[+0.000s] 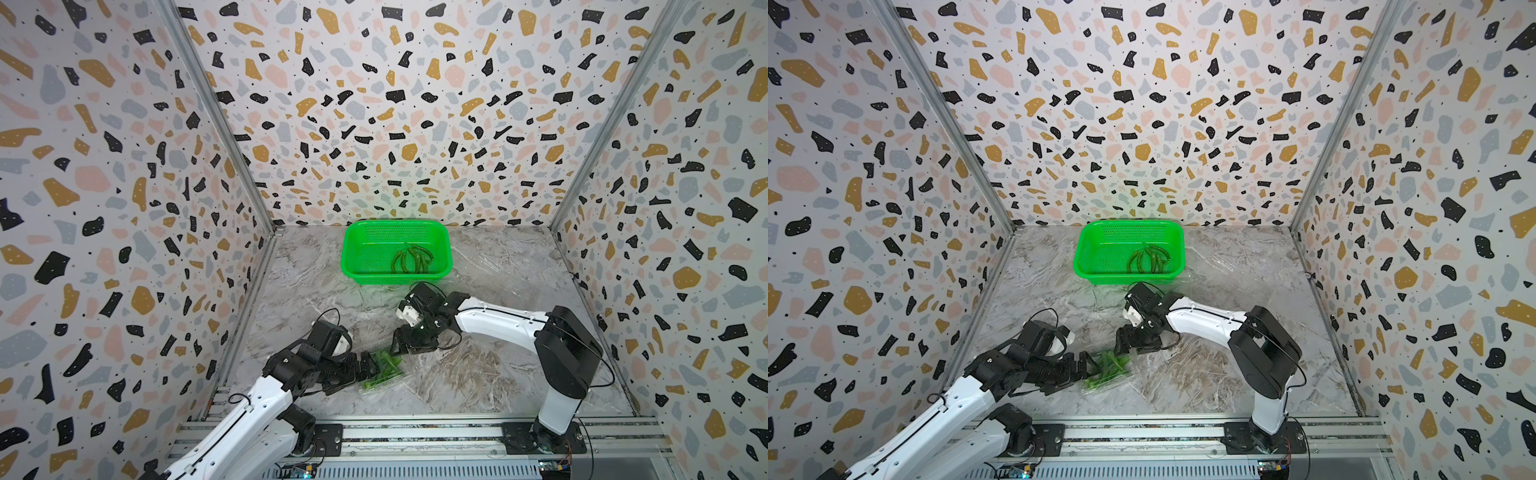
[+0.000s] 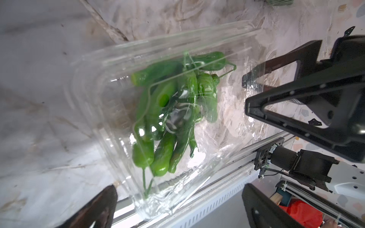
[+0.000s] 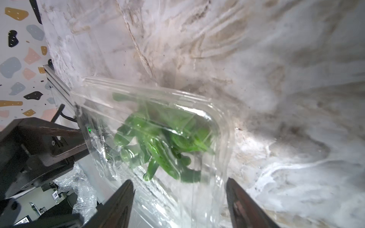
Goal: Take small green peppers out of containers
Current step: Move the packing box to the center of the board, then adjust the packing box at the center of the board.
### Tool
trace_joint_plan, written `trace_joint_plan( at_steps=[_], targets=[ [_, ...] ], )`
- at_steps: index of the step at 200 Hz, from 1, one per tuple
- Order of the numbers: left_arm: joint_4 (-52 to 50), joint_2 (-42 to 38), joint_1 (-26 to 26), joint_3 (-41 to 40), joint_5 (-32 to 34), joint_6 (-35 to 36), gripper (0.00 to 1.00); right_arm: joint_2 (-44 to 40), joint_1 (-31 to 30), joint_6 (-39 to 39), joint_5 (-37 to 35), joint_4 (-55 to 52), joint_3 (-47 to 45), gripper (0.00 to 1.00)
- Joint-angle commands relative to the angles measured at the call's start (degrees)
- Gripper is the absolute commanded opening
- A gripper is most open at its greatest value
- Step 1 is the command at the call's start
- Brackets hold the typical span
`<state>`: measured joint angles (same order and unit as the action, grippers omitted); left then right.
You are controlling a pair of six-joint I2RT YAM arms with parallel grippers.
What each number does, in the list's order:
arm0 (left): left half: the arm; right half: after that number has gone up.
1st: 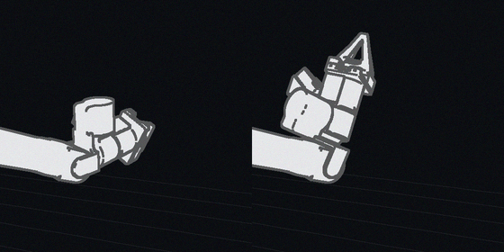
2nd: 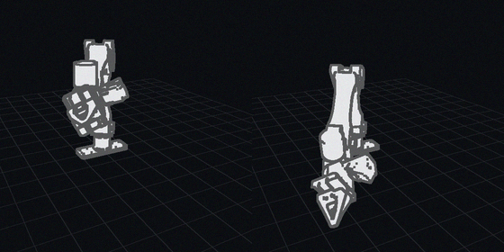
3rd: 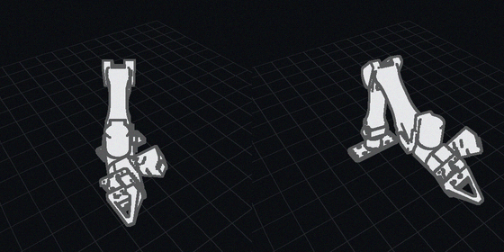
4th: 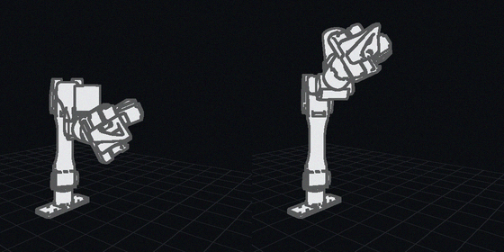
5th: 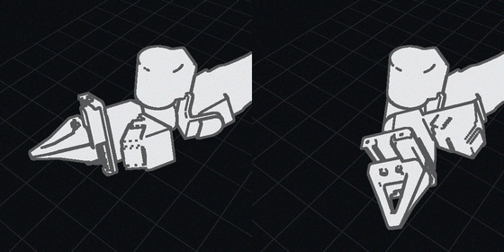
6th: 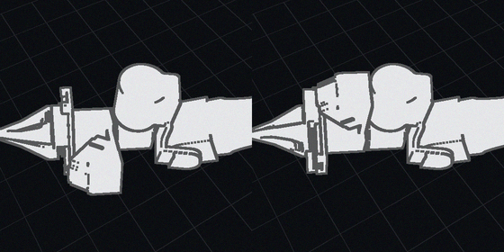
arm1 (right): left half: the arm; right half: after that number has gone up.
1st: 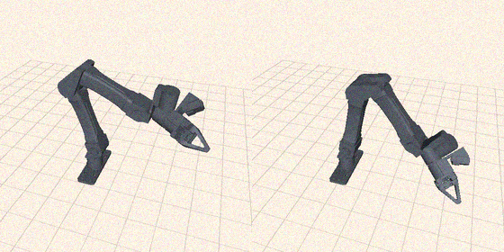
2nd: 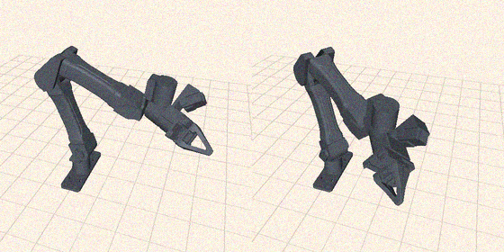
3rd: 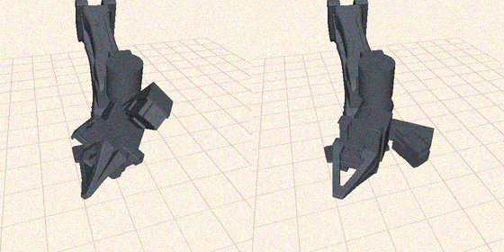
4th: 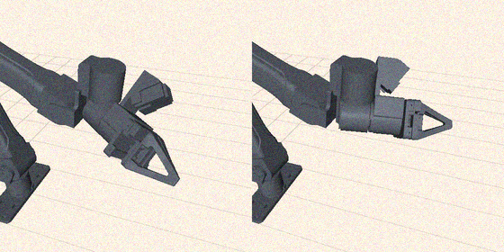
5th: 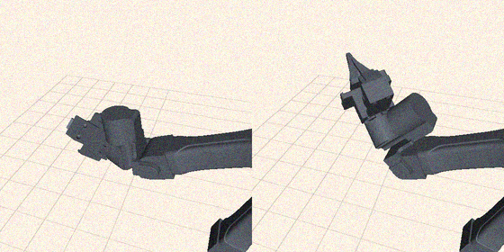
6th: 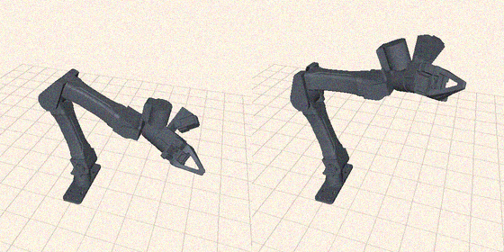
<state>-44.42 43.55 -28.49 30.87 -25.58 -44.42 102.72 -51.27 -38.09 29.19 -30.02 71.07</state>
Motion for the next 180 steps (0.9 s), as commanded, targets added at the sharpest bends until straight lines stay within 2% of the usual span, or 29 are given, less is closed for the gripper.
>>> trace_joint_plan(
  at_steps=[1, 42, 73, 96, 127, 154, 180],
  targets=[
    [-3.81, -0.35, -1.02, -0.02, 1.38, -1.64, 1.00, 0.17, 0.86, 2.76, -1.13, -4.21, 0.84, 0.77],
    [-17.10, 2.84, -3.39, 6.68, 9.52, 3.00, 0.99, -0.76, 1.25, 3.46, -4.64, -10.10, 5.44, 0.78],
    [-20.85, 4.69, -3.77, 14.82, 15.90, 7.12, 0.99, -7.94, 1.22, 1.98, -5.29, -11.76, 1.22, 0.76],
    [-17.98, 7.21, -3.77, 18.93, 18.14, 9.49, 0.99, -15.26, 0.42, -0.72, -4.29, -9.96, -5.37, 0.76],
    [-9.57, 14.12, -3.77, 21.70, 16.09, 13.23, 0.99, -22.24, -1.40, -5.77, -2.53, -5.14, -15.25, 0.73],
    [-4.93, 21.39, -3.77, 25.03, 14.46, 19.15, 0.99, -22.37, -2.77, -7.96, -2.10, -1.16, -20.81, 0.71],
    [-1.04, 24.60, -3.76, 26.82, 14.58, 23.60, 0.99, -19.54, -1.39, -6.25, -2.02, 1.57, -22.22, 0.70]
  ],
)
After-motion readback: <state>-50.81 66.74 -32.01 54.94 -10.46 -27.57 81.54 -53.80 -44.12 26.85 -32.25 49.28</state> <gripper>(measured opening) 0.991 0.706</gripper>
